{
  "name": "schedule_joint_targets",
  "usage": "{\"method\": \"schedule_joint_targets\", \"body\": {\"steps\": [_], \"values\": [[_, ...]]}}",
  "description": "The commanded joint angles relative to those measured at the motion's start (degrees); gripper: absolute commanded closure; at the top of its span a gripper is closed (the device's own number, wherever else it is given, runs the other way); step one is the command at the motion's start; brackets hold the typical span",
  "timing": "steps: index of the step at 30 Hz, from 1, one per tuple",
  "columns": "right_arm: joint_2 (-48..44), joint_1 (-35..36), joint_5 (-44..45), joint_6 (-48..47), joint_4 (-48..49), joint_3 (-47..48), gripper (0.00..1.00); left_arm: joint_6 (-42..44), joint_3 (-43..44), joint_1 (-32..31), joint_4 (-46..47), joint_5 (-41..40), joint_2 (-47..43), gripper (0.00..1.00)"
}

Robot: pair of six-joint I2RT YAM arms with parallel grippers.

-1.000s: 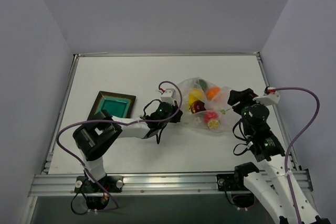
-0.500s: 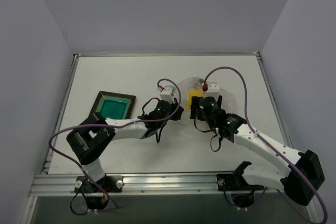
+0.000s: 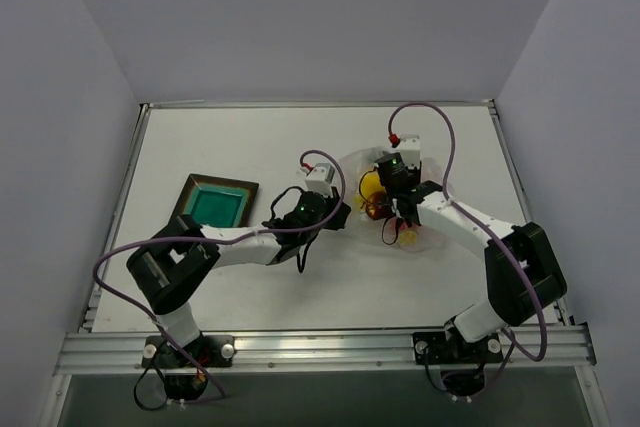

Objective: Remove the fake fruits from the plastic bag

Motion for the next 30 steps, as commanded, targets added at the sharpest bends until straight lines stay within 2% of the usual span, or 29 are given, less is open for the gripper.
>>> {"method": "schedule_joint_targets", "body": {"steps": [1, 2, 3, 6, 8, 13, 15, 18, 20, 23, 25, 26, 28, 30], "values": [[-0.1, -1.5, 12.0, -0.8, 3.8, 4.1, 0.78, 0.7, 1.5, -0.3, 2.7, 0.5, -0.7, 0.98], [-0.4, -2.0, 13.9, -0.5, 4.6, 4.2, 0.98, 0.8, 1.5, -0.5, 2.6, 0.3, -0.5, 0.98], [-1.6, -3.3, 14.9, 0.2, 6.0, 4.2, 1.0, 0.9, 1.6, -0.6, 2.3, 0.1, -0.4, 0.98], [-2.6, -5.4, 16.2, 1.2, 9.5, 3.7, 1.0, 2.4, 2.1, -1.7, 0.5, -1.8, 0.0, 0.98], [-0.6, -9.4, 14.5, 1.8, 10.7, 3.9, 1.0, 2.7, 2.6, -2.4, -1.8, -3.9, 0.3, 0.98], [11.3, -19.3, 6.5, 3.3, 16.7, 6.9, 1.0, 2.3, 2.9, -2.5, -3.7, -5.2, 0.8, 0.98], [17.4, -21.0, 1.7, 2.7, 19.8, 8.5, 1.0, 2.3, 2.6, -2.6, -3.6, -4.8, 0.8, 0.98], [24.7, -22.7, -4.5, 2.3, 18.3, 15.1, 1.0, 2.3, 2.9, -3.1, -3.9, -4.3, 0.6, 0.98], [26.4, -22.7, -8.7, 1.3, 17.8, 19.0, 1.0, 2.6, 3.1, -3.4, -4.2, -3.5, 0.1, 0.97], [26.6, -22.7, -11.9, 2.6, 16.1, 19.6, 1.0, 3.4, 3.6, -3.6, -5.2, -2.2, -2.3, 0.96], [26.1, -22.8, -16.9, 2.9, 16.4, 19.1, 0.98, 3.9, 3.8, -3.7, -6.1, -1.3, -4.4, 0.79], [25.8, -22.9, -18.3, 3.0, 16.8, 18.5, 0.96, 4.8, 4.1, -3.9, -6.7, -1.1, -6.9, 0.54], [24.4, -22.9, -23.1, 2.8, 19.4, 15.8, 0.96, 6.0, 5.5, -4.2, -10.5, -0.5, -9.1, 0.36], [23.0, -22.8, -25.0, 2.8, 20.8, 13.7, 0.96, 8.0, 8.7, -4.7, -13.7, -0.5, -11.7, 0.24]]}}
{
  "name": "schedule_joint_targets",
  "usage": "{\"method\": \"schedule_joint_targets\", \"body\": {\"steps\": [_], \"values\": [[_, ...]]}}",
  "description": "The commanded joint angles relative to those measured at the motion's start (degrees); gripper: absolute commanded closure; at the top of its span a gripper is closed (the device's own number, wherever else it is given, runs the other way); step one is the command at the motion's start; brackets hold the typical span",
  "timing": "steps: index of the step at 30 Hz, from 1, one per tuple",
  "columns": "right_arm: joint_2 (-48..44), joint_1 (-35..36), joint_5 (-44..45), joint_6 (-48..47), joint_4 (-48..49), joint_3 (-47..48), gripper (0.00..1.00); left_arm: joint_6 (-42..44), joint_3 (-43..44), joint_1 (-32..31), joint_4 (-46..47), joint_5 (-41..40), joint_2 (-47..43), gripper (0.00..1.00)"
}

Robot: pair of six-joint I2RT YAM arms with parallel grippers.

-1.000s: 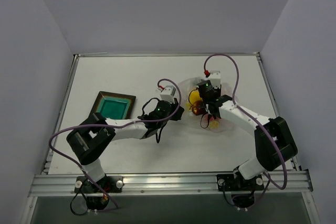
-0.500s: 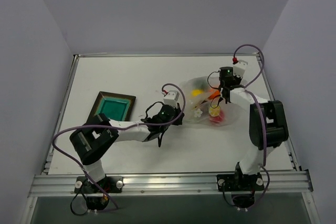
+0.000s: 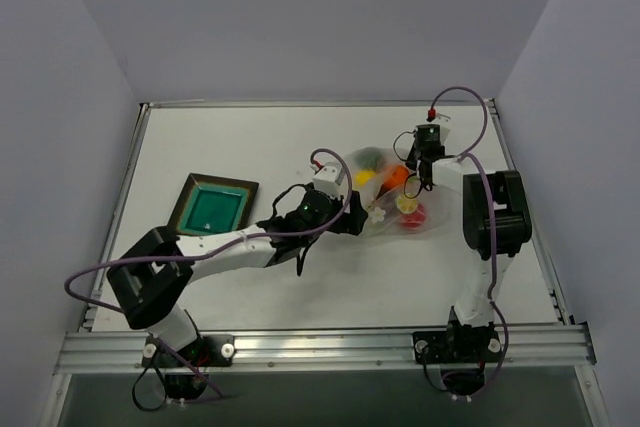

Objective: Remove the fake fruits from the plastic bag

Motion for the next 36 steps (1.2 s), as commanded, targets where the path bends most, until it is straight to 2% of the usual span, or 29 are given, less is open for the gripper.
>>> {"method": "schedule_joint_targets", "body": {"steps": [1, 6, 8, 13, 18, 21, 23, 24, 26, 27, 30, 33, 36], "values": [[-5.4, -0.3, -7.9, 0.3, 3.2, -2.9, 0.96, 3.8, 8.2, -1.0, -6.2, 0.7, -7.5, 0.23], [-7.6, -0.5, -9.8, 0.0, 4.6, -5.3, 0.96, 9.0, 17.1, -1.1, -13.7, -0.1, -7.5, 0.17], [-8.1, -0.8, -11.9, -0.2, 4.8, -5.9, 0.96, 12.2, 21.1, -0.8, -19.2, -0.1, -2.8, 0.13], [-9.8, -1.2, -13.0, 0.0, 5.0, -6.2, 0.96, 22.6, 36.5, 1.1, -30.9, 2.5, 11.0, 0.12], [-11.3, -1.9, -14.2, 0.9, 5.0, -7.1, 0.96, 27.9, 45.0, 1.8, -36.5, 0.4, 19.0, 0.1], [-12.2, -2.0, -14.5, 1.0, 4.9, -7.7, 0.96, 30.2, 47.4, 1.9, -37.4, -4.0, 21.9, 0.12], [-12.7, -2.2, -14.7, 1.1, 4.9, -8.1, 0.96, 32.0, 48.0, 1.9, -37.4, -8.1, 23.2, 0.18], [-13.3, -2.3, -14.8, 1.2, 4.9, -8.2, 0.96, 32.8, 48.1, 2.0, -37.0, -9.8, 23.5, 0.41], [-13.7, -2.3, -14.9, 1.6, 4.8, -8.8, 0.96, 35.1, 47.7, 2.0, -35.1, -16.4, 24.2, 0.74], [-14.0, -2.4, -15.1, 1.7, 4.1, -8.9, 0.96, 35.6, 47.1, 2.1, -34.0, -18.6, 24.2, 0.96], [-16.2, -2.2, -12.7, 3.1, 2.3, -10.2, 0.92, 35.2, 44.0, 3.3, -27.7, -18.5, 22.3, 0.98], [-20.0, -2.1, -7.6, 4.3, 0.4, -12.8, 0.82, 31.2, 41.9, 5.6, -25.2, -12.9, 19.7, 0.98], [-25.6, -2.0, -4.6, 5.3, -0.9, -15.9, 0.64, 26.9, 42.2, 7.5, -25.2, -7.2, 19.5, 0.97]]}}
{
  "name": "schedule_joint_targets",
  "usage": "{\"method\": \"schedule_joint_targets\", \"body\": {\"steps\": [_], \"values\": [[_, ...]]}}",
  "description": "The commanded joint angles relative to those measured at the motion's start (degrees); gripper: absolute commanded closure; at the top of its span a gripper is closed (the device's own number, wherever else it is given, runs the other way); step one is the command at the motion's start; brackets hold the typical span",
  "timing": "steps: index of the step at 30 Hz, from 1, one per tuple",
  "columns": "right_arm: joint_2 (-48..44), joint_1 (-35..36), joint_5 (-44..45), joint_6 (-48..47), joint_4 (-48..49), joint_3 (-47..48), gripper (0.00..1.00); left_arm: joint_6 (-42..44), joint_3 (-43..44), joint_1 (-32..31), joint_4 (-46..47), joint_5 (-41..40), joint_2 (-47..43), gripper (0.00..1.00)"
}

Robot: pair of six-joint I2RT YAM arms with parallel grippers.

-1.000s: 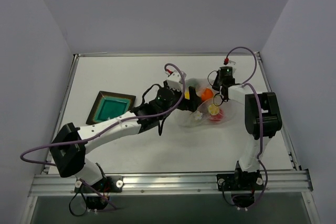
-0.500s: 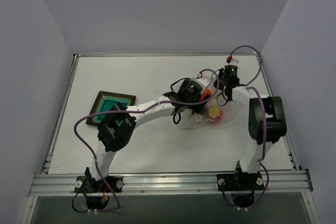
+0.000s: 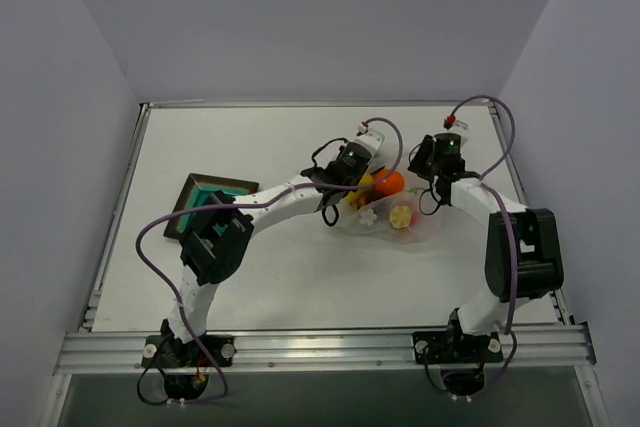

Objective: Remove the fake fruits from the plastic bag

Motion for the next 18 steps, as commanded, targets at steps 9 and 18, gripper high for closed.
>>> {"method": "schedule_joint_targets", "body": {"steps": [9, 18], "values": [[-26.4, 4.6, 8.5, 1.4, -11.1, -6.3, 0.16, -14.0, -2.9, 5.8, 10.3, 14.4, -7.6, 0.98], [-35.4, 14.4, 13.7, 4.3, -18.7, -13.6, 0.14, -17.4, -2.8, 6.8, 11.3, 16.3, -7.6, 0.98]]}}
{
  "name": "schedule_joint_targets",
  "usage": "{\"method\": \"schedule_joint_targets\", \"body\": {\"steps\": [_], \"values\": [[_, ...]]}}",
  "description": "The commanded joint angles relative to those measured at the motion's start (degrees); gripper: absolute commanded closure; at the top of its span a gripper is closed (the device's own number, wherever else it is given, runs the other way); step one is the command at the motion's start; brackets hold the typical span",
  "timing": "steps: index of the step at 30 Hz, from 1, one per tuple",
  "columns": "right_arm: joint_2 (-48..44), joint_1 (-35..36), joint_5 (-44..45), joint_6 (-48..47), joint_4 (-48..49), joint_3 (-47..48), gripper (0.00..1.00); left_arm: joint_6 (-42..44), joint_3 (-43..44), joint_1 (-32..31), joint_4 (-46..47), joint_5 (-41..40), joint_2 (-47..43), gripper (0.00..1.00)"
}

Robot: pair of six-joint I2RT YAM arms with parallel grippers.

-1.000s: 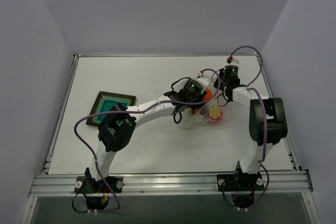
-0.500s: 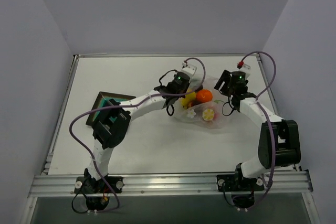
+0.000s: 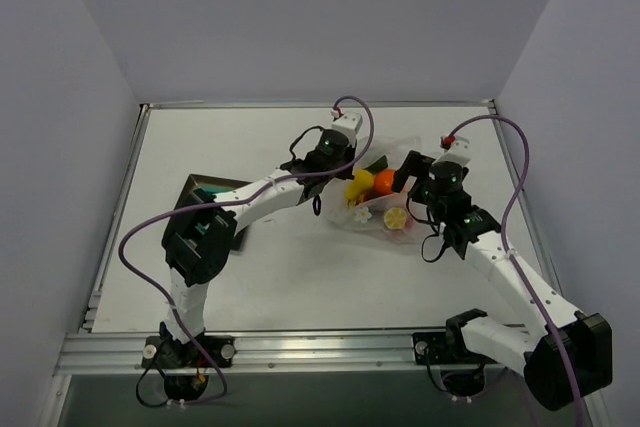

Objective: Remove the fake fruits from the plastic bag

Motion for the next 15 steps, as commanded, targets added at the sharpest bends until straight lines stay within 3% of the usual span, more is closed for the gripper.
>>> {"method": "schedule_joint_targets", "body": {"steps": [1, 5, 8, 9, 10, 14, 15], "values": [[-1.9, 0.2, 4.9, 2.5, -5.2, -6.5, 0.14, -2.8, 2.4, 0.6, 2.6, 1.2, -2.6, 0.98], [0.7, 0.0, 6.7, 7.3, -5.0, -11.1, 0.21, -4.2, 5.0, 1.7, 1.9, 1.5, 0.1, 0.98], [2.7, 0.1, 6.6, 10.7, -4.1, -13.7, 0.41, -4.9, 7.1, 2.9, 1.2, 1.2, 2.3, 0.98], [2.5, 0.0, 6.3, 12.8, -3.7, -14.7, 0.57, -5.2, 7.5, 3.3, 1.2, 1.0, 3.2, 0.98], [1.9, 0.1, 6.5, 13.8, -3.4, -15.7, 0.65, -5.8, 8.0, 4.1, 1.3, 0.7, 3.6, 0.98], [-3.2, 0.0, 7.7, 16.7, -3.1, -20.0, 0.86, -6.4, 10.4, 5.1, 1.7, 0.3, 5.9, 0.98], [-3.3, 0.1, 7.6, 16.7, -3.1, -20.7, 0.95, -6.4, 11.1, 5.1, 1.5, 0.1, 7.2, 0.98]]}}
